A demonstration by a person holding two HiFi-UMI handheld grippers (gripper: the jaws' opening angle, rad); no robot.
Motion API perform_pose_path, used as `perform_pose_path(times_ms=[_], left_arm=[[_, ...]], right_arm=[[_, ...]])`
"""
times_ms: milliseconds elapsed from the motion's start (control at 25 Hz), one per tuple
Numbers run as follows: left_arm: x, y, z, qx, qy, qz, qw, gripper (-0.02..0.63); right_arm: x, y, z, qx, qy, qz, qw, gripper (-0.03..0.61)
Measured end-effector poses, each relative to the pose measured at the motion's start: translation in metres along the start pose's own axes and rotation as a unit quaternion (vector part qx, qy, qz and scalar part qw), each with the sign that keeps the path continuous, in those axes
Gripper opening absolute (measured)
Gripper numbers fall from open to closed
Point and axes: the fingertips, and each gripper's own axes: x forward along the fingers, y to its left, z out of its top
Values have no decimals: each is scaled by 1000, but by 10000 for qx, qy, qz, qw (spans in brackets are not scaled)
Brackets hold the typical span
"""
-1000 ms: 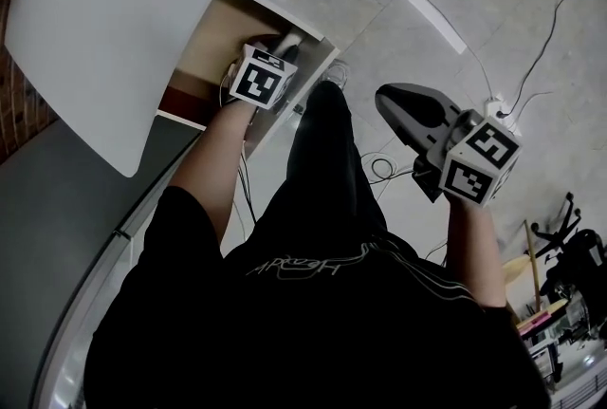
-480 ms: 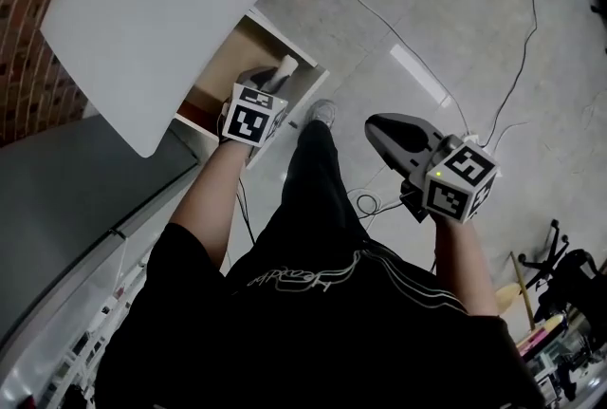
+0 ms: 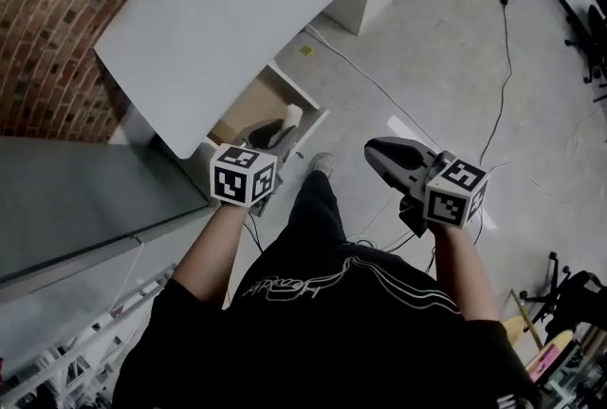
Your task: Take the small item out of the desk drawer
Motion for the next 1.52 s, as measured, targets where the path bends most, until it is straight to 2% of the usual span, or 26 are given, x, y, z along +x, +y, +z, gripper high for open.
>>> perform_pose_path(times_ms=[160, 360, 560, 840, 1200, 1520], left_arm=[[-62, -45, 43, -103, -672, -174, 9975, 132], [-123, -83, 82, -97, -1256, -362, 9914, 132], [-157, -119, 101, -120, -1591, -637, 9851, 132], [-183, -161, 121, 286, -1863, -853, 9784, 132], [-193, -175, 137, 357, -2029, -1009, 9733, 132], [-189, -177, 140, 315, -2054, -1076, 9722, 132]], right_arm=[[-24, 39, 24, -270, -262, 85, 9993, 57], [-42, 85, 60, 14, -723, 607, 9955, 57], [-57, 119, 79, -537, -831, 742, 9923, 57], [-69, 142, 97, -1069, -943, 649, 9877, 57], [-68, 147, 98, -1318, -967, 540, 9851, 57], [-66, 145, 93, -1235, -947, 557, 9862, 57]])
